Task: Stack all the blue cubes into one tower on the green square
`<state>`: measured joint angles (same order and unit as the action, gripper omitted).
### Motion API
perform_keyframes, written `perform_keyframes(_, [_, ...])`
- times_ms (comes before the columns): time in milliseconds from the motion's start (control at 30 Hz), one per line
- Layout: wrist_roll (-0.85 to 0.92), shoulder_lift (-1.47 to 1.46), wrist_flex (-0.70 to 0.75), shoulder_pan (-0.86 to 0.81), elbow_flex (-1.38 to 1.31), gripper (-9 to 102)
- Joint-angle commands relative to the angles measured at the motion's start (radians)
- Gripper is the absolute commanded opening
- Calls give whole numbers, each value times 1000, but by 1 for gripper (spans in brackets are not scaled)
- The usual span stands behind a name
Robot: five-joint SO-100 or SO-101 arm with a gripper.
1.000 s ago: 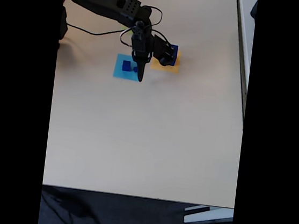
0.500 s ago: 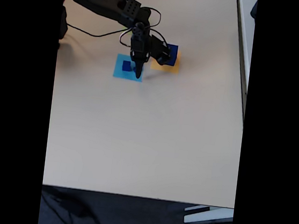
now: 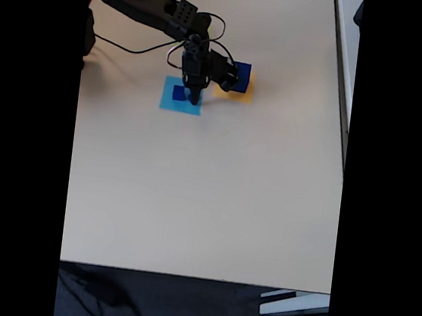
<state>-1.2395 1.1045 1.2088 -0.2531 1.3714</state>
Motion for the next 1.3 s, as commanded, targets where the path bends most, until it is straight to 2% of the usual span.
perform_keyframes(0, [8, 60, -5, -12, -3, 18])
perform_keyframes(400, [32, 67, 3, -28, 12, 14])
perform_keyframes(933, [55, 81, 3, -51, 17, 14])
perform_keyframes(1267, [43, 89, 5, -51, 8, 6])
